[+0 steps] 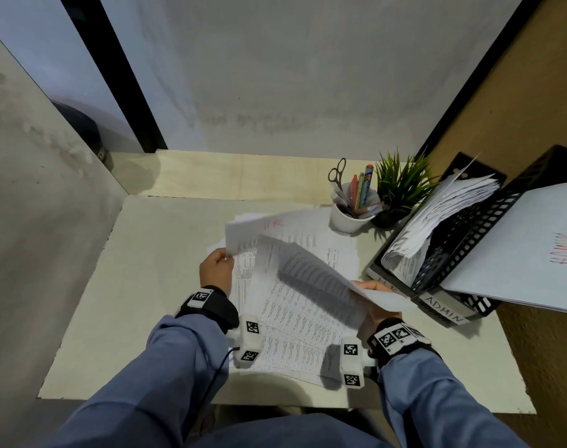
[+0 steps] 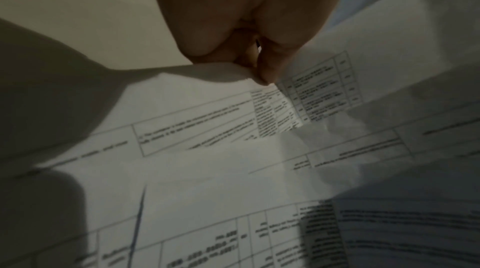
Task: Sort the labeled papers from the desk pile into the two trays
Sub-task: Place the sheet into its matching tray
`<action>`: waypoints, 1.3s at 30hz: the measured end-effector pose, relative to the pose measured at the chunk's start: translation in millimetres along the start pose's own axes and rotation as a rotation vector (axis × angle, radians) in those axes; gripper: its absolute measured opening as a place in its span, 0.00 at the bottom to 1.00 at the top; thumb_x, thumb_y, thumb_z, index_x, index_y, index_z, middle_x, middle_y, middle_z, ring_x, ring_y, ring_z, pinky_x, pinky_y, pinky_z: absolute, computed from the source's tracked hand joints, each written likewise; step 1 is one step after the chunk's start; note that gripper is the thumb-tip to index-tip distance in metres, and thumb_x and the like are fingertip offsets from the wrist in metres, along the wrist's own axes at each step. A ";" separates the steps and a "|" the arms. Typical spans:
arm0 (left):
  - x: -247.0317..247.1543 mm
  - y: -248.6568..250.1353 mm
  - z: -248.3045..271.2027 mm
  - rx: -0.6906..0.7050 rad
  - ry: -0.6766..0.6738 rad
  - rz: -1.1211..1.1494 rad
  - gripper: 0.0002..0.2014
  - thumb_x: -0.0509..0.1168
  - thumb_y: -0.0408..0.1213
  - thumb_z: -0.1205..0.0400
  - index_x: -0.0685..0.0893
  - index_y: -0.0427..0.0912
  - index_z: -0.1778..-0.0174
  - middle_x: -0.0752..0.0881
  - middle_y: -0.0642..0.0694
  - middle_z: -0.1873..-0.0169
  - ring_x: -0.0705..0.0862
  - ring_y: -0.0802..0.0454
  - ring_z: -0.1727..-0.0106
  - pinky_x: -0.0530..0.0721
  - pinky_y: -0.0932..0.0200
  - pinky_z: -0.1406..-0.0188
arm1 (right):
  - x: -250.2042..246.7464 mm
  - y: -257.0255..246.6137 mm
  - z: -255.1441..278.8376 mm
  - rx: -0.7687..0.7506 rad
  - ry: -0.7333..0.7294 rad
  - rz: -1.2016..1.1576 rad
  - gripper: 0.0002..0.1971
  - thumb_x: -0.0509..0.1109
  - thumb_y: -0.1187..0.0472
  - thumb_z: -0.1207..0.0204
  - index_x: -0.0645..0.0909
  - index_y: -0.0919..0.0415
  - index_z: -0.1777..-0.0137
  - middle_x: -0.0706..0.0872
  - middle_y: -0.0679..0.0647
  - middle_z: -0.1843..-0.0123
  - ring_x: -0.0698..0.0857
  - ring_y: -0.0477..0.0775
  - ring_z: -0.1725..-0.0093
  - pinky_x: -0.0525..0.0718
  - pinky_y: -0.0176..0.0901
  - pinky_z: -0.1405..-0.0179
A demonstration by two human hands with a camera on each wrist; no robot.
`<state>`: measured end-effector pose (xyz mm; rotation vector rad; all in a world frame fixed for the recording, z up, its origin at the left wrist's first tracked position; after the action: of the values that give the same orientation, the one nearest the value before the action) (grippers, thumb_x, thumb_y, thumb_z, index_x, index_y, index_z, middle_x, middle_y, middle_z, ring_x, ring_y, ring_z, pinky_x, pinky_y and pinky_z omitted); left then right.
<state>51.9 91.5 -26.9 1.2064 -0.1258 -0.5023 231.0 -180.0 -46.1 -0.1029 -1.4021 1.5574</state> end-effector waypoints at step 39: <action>24.0 139.8 77.5 0.444 -0.192 0.136 0.18 0.76 0.33 0.28 0.84 0.39 0.42 0.89 0.49 0.51 0.88 0.59 0.50 0.87 0.67 0.54 | 118.9 -116.3 35.9 -0.390 0.360 0.330 0.19 0.72 0.80 0.31 0.77 0.52 0.58 0.84 0.47 0.60 0.86 0.31 0.65 0.83 0.23 0.65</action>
<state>88.1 51.0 125.3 1.5677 -0.5013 -0.4834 217.8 -142.7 119.4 -0.8447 -1.4242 1.4116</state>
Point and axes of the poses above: each hand's wrist, its own z-axis away from the middle knuckle, its own x-axis out of the palm, y = z × x, the point moved 8 cm from there along -z, towards the middle knuckle
